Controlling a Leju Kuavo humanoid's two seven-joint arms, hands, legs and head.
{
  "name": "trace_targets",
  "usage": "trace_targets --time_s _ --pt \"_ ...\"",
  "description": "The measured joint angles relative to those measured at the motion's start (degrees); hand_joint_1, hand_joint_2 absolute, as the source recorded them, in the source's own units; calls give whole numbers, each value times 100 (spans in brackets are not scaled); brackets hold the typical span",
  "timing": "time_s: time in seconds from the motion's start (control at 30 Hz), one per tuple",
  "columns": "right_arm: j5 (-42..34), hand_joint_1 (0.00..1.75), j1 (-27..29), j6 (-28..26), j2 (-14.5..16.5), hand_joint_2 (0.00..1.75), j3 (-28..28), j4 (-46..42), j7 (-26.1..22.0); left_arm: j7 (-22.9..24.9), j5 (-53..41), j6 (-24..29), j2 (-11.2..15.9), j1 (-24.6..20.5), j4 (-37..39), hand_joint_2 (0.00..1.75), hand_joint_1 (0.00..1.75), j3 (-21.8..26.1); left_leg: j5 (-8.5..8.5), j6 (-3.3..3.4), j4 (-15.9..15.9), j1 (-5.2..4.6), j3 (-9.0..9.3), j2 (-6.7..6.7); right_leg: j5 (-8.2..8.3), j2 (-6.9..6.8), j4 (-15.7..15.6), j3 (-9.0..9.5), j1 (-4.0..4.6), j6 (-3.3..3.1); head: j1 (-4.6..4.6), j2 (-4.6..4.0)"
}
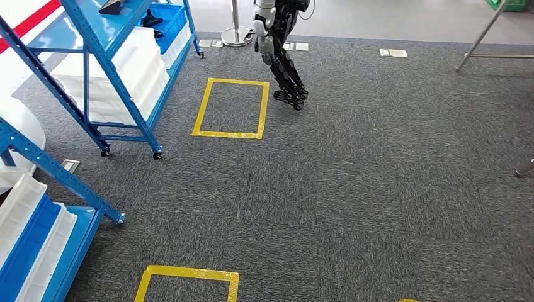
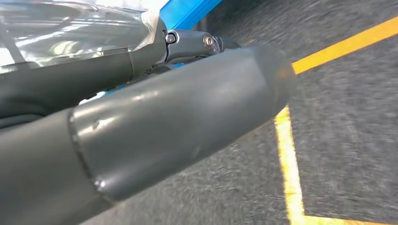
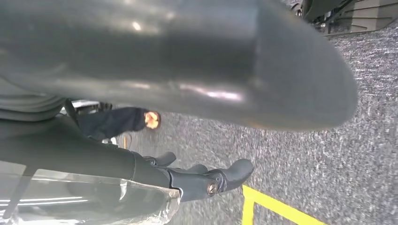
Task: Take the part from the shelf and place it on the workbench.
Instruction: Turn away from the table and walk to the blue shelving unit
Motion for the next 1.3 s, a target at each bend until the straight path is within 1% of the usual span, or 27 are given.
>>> trace_targets --time_s 0.03,0.07,0.13,0.17,0.23,0.27,0.33,0.4,0.43,0.47,0.5,0.53,0.6,0.63,0.7,0.77,0.8,0.87,0.93,0.97,1.0,1.03,1.1,1.17,1.2,1.27,1.3 --pt "0 0 -4 -3 4 0 0 0 -1 -3 1 4 -14 2 0 0 0 1 165 1 -293 8 163 48 -5 -59 0 5 0 3 -1 0" --pt "0 0 -9 -6 10 0 0 0 -1 -5 -1 -3 -26 0 0 0 0 1 333 9 -695 11 391 161 -14 -110 1 17 6 13 -3 0" --pt "12 0 -15 -10 22 0 0 0 -1 -8 -8 -43 -54 -18 0 0 0 1 517 54 -1305 -14 727 345 -45 -201 7 27 44 61 5 0" --pt "23 0 -19 -11 26 0 0 0 -1 -9 -12 -66 -72 -23 0 0 0 0 528 84 -1424 -38 783 385 -58 -243 9 35 62 92 8 0" --pt "46 0 -33 -16 37 0 0 -1 -2 -8 -16 -90 -100 -20 1 0 0 -1 535 162 -1459 -74 779 284 -71 -324 3 57 75 155 9 0" --pt "54 0 -42 -19 42 0 0 -2 -3 -7 -15 -93 -114 -14 2 0 0 -1 555 202 -1485 -76 787 229 -93 -287 28 59 65 188 10 0" --pt "64 0 -43 -26 48 0 0 -3 -5 -1 -12 -93 -131 -18 1 0 0 2 610 287 -1540 -54 808 122 -288 -42 352 -75 39 202 20 0" --pt "71 0 -29 -29 48 0 0 -2 -5 9 -9 -83 -140 -27 0 0 0 3 633 327 -1548 -49 795 0 -620 193 1077 -417 12 166 31 0" --pt "75 0 -21 -30 48 0 0 -2 -5 14 -5 -68 -144 -27 1 0 0 3 636 332 -1546 -51 789 -71 -735 226 1414 -582 6 166 31 0" --pt "79 0 -14 -31 47 0 0 -1 -4 22 3 -49 -147 -21 1 0 0 4 638 332 -1545 -53 787 -144 -767 239 1596 -674 4 188 30 0" --pt "85 0 -10 -33 43 0 0 -1 -5 31 15 -25 -149 -14 1 0 0 7 640 328 -1542 -52 787 -218 -704 249 1553 -661 -1 230 31 0" --pt "91 0 -7 -34 38 0 0 0 -6 39 28 1 -152 -10 1 0 0 9 642 322 -1538 -50 790 -293 -562 275 1290 -544 -14 281 30 0" --pt "103 0 -6 -36 28 0 0 0 -20 52 50 49 -163 -10 1 0 0 14 643 292 -1517 -55 788 -429 -231 445 505 -197 -47 357 32 0" --pt "111 0 -8 -36 27 0 0 0 -29 58 58 67 -171 -11 0 0 0 15 642 265 -1506 -64 782 -482 -122 519 222 -81 -56 354 30 0" --pt "127 0 -21 -36 29 0 0 0 -48 67 70 87 -179 -5 1 0 0 18 647 202 -1502 -77 763 -557 -60 564 49 -13 -32 293 23 0" --pt "141 0 -36 -36 32 0 0 0 -56 74 80 91 -184 4 2 0 0 19 646 147 -1491 -56 730 -562 -25 467 33 10 -45 218 19 0" --pt "149 0 -34 -36 34 0 0 0 -57 79 85 93 -187 5 2 0 0 19 589 120 -1415 -48 689 -467 -8 413 23 16 -58 171 15 0" --pt "171 0 -22 -36 41 0 0 0 -57 89 97 100 -193 -3 2 0 0 19 281 75 -926 -38 466 -189 4 285 8 15 -62 82 -11 0" --pt "187 0 -5 -36 43 0 0 0 -57 96 108 111 -197 -8 2 0 0 19 -73 33 -166 -23 106 -54 -5 136 9 6 -34 27 -30 0" --pt "193 0 -1 -34 42 0 0 0 -57 101 113 119 -198 -5 2 0 0 19 -139 19 80 -14 -15 -37 -9 61 10 3 -27 19 -27 0" --pt "198 0 -1 -33 42 0 0 0 -57 105 117 128 -198 -1 2 0 0 20 -99 10 125 -6 -36 -19 -13 -7 11 2 -24 15 -28 0" --pt "202 0 -3 -31 43 0 0 0 -57 109 121 137 -198 2 2 0 0 21 37 7 -58 2 60 15 -20 -69 12 7 -23 16 -29 0" --pt "213 0 -10 -28 46 0 0 0 -57 113 123 149 -197 -2 2 0 0 24 379 21 -833 3 474 225 -42 -177 15 27 -9 35 -33 0" --pt "222 0 -15 -27 46 0 0 0 -57 113 123 152 -199 -18 2 0 0 25 531 62 -1366 -24 754 390 -76 -270 17 37 34 88 -16 0" --pt "226 0 -20 -27 46 0 0 0 -57 113 123 152 -201 -20 2 0 0 25 526 85 -1433 -48 779 399 -87 -313 12 48 56 119 -2 0" --pt "231 0 -41 -27 49 0 0 -1 -57 114 123 152 -205 -12 2 0 0 25 550 161 -1472 -64 778 271 -103 -402 5 80 71 179 15 0" --pt "234 0 -49 -27 50 0 0 -2 -57 114 125 154 -208 -7 2 0 0 26 573 202 -1505 -63 791 214 -135 -353 42 72 60 208 19 0"
